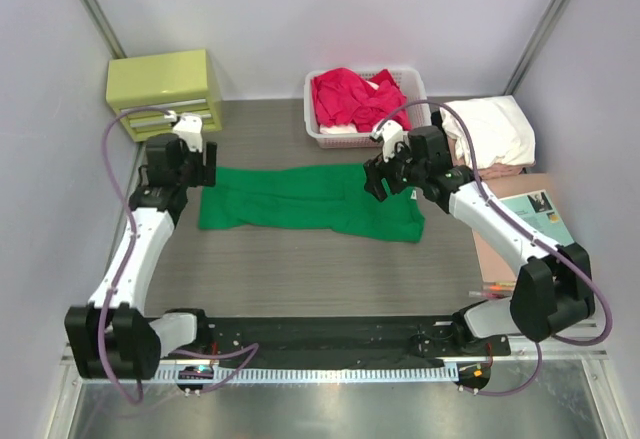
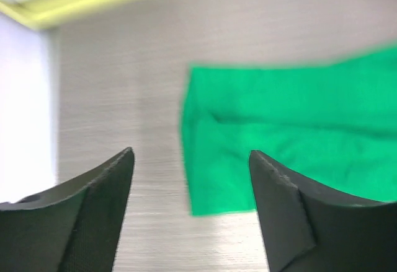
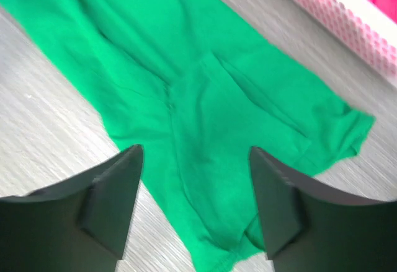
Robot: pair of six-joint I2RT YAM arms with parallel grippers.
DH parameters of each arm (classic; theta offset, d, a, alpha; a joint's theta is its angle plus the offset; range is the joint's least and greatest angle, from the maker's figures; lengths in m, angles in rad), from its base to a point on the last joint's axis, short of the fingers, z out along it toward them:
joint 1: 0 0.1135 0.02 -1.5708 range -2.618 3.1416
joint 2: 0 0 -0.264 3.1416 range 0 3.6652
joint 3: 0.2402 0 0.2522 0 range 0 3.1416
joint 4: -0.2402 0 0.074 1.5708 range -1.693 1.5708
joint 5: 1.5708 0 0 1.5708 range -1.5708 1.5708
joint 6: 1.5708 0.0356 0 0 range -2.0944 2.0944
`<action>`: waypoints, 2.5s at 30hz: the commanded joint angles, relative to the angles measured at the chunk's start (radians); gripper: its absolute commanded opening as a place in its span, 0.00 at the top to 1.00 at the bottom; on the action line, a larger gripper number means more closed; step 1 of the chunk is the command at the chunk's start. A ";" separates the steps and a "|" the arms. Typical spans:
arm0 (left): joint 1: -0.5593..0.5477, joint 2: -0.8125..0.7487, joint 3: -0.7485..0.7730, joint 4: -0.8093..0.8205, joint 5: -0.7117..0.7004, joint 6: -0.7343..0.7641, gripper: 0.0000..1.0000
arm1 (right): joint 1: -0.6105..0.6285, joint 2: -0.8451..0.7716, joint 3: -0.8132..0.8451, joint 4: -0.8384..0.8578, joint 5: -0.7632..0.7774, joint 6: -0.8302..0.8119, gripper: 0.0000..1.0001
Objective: Fold and stack the t-shirts
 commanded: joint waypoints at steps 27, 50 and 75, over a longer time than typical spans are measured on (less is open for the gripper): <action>-0.071 0.406 0.231 -0.252 0.267 -0.030 0.00 | 0.079 0.280 0.082 -0.037 0.347 -0.001 0.00; -0.072 0.597 0.198 -0.294 0.370 -0.055 0.00 | -0.001 0.401 0.076 -0.103 0.223 0.066 0.00; -0.318 0.398 -0.022 -0.249 0.227 0.003 0.00 | -0.082 0.040 -0.244 -0.164 0.211 -0.010 0.00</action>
